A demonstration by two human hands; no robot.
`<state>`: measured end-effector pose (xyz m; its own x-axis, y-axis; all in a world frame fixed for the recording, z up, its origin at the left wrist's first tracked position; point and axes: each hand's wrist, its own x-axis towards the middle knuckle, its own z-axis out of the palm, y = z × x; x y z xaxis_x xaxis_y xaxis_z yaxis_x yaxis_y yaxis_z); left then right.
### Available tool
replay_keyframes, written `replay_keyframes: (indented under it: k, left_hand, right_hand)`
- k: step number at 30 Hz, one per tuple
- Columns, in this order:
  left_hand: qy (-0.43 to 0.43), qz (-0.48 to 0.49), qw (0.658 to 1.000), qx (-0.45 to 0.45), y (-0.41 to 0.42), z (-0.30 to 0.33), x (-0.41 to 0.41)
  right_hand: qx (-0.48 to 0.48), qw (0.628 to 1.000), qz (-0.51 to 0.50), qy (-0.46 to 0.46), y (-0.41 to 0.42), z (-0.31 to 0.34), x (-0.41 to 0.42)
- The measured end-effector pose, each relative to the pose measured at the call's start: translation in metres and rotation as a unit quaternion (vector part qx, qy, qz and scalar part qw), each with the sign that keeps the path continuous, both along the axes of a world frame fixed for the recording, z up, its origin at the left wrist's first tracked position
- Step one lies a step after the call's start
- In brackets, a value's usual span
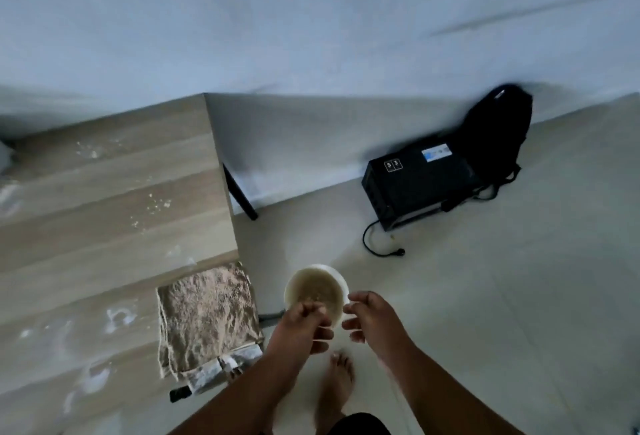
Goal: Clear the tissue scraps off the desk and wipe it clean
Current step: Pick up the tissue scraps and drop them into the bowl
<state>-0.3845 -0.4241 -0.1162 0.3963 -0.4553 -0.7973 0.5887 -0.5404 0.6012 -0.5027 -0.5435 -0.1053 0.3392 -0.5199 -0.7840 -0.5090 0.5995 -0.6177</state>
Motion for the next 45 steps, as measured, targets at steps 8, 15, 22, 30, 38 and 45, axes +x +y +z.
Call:
replay_keyframes:
  k: [8, 15, 22, 30, 38, 45]
  left_hand:
    - [-0.045, 0.064, 0.995, -0.062, 0.015, 0.105, 0.043]
    - [-0.154, 0.114, 0.977, -0.096, 0.074, 0.158, 0.125]
    - [-0.233, 0.234, 0.941, -0.072, 0.203, 0.150, 0.203]
    - [-0.305, 0.311, 0.897, 0.067, 0.393, 0.114, 0.256]
    - [-0.346, 0.231, 0.879, 0.234, 0.541, 0.095, 0.293]
    - [-0.339, 0.182, 0.878, 0.285, 0.579, 0.079, 0.326]
  right_hand:
    - [-0.069, 0.994, 0.080, -0.036, 0.002, 0.083, 0.056]
    - [-0.115, 0.968, 0.196, -0.104, 0.040, 0.131, 0.136]
    - [-0.174, 0.932, 0.302, -0.103, 0.134, 0.132, 0.205]
    - [-0.255, 0.876, 0.400, -0.087, 0.275, 0.097, 0.275]
    - [-0.296, 0.803, 0.508, -0.095, 0.385, 0.081, 0.341]
    - [-0.317, 0.744, 0.581, -0.088, 0.421, 0.068, 0.401]
